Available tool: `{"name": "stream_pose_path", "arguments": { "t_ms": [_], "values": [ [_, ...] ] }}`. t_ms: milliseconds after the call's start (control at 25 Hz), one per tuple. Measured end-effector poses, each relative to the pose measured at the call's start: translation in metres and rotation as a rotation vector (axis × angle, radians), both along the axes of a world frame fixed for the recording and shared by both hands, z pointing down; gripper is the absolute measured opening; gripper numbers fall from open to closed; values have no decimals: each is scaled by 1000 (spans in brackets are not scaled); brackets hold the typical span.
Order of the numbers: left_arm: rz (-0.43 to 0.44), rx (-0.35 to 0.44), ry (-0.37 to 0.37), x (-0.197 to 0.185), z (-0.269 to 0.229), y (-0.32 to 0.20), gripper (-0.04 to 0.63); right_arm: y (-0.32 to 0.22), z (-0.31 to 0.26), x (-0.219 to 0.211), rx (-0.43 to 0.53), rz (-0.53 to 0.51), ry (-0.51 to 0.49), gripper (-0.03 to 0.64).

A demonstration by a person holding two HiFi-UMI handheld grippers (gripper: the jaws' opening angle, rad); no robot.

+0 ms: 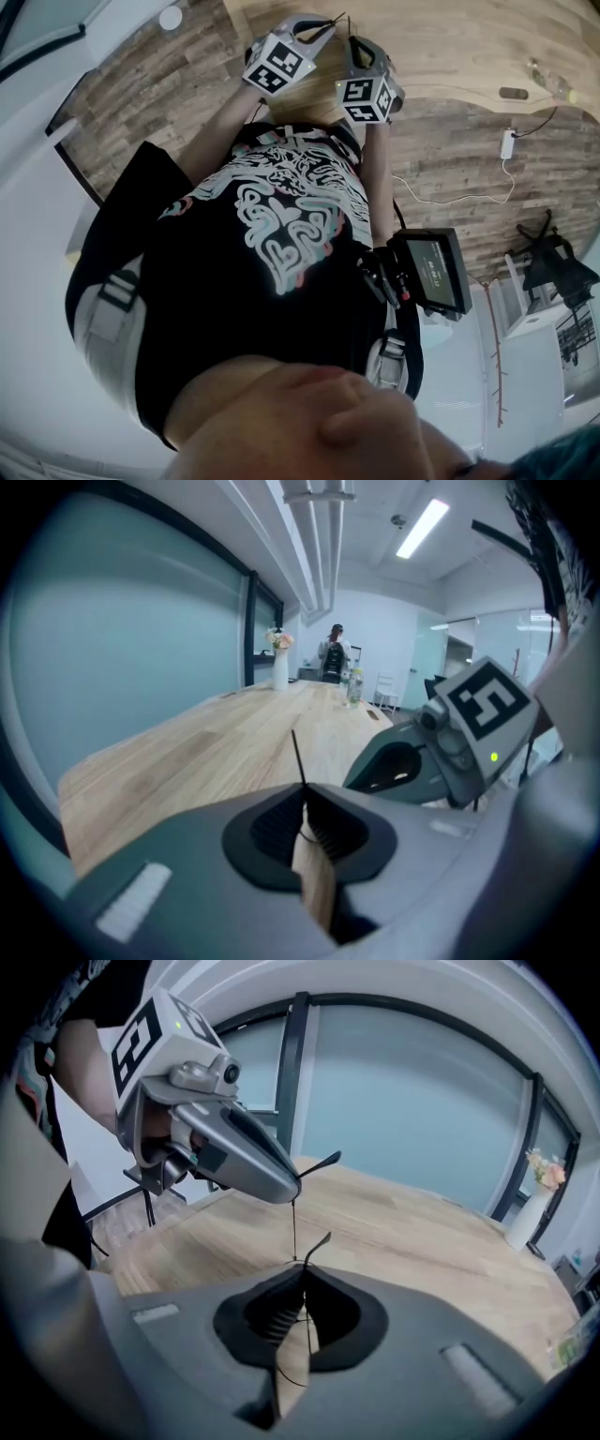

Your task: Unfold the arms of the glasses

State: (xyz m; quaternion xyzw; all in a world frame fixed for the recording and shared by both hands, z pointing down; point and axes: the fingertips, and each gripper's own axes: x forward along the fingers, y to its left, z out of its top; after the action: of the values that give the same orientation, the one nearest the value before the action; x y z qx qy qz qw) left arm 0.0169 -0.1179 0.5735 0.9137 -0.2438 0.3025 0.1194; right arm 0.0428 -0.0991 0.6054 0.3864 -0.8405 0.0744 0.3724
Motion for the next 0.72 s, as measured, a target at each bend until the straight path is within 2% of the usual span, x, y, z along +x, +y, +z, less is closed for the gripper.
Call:
{"name": "stream_pose_path", "arguments": {
  "t_ms": [280,400,560,720],
  "values": [
    [-14,-3,18,1,-2,-7,0,-3,-22,15,60,81,-132,5],
    [-18,5,26,1,-5,-13,0,-4,-30,15,82,77,-194,6],
    [-34,12,26,-2,-16,-9,0,9,-60,16,117,56,-325,5],
    [-67,20,48,-10,-30,-10,1,17,-88,31,138,97,-481,5]
  ]
}}
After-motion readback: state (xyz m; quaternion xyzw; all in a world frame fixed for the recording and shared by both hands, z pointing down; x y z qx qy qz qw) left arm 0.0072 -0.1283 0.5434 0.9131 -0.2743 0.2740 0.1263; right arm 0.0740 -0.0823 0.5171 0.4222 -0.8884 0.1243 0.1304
